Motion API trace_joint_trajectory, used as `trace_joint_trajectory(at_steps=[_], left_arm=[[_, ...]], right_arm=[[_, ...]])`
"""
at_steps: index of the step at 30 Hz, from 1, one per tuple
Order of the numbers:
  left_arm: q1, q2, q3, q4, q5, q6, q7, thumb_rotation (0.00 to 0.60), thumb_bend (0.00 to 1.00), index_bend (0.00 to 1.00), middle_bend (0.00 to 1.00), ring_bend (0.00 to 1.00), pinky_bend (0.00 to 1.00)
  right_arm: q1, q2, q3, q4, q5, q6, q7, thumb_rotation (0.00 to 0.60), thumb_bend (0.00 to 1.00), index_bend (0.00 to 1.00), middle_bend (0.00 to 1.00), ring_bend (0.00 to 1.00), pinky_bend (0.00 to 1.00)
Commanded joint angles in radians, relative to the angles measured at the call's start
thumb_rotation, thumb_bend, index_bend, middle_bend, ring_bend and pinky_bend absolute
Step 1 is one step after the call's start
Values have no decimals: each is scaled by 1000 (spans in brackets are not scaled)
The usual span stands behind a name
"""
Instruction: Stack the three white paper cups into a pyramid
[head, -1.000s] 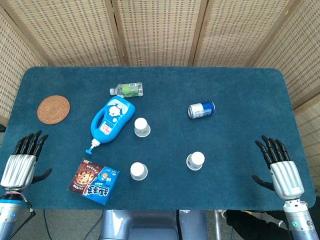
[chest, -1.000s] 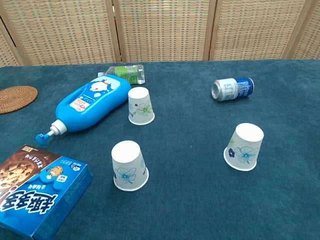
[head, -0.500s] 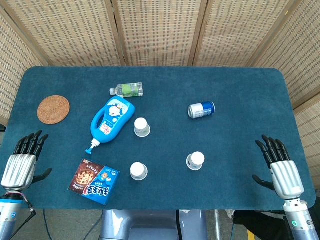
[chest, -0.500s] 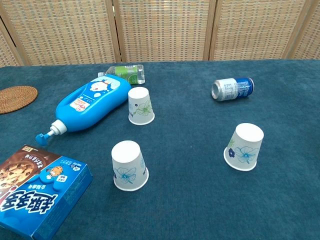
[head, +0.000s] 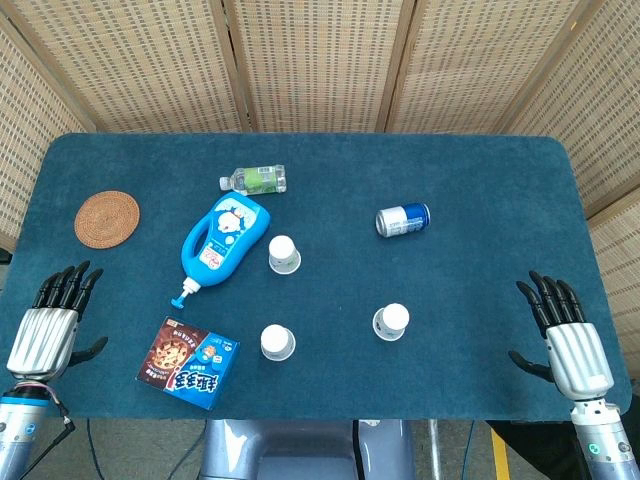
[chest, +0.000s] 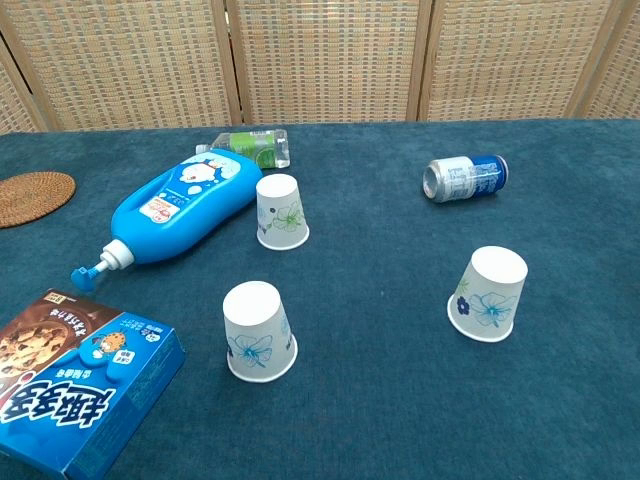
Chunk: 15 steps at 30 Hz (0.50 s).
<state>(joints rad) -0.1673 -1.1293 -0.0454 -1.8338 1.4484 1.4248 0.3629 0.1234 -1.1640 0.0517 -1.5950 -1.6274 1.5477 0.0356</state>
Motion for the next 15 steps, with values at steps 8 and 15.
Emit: trace_joint_trajectory(at_steps=[8,15], left_arm=[[-18,15,4,-13,23,-28,-46,600,233,4,0,0,59],[-89,44,-15,-30,42,-120,-85,600,239,16,0,0,59]], right_arm=[[-1,3,1,-2,2,-2,4,600,152,67,0,0,73],[-3,6,7,0,13,0,14,600,152,67,0,0,73]])
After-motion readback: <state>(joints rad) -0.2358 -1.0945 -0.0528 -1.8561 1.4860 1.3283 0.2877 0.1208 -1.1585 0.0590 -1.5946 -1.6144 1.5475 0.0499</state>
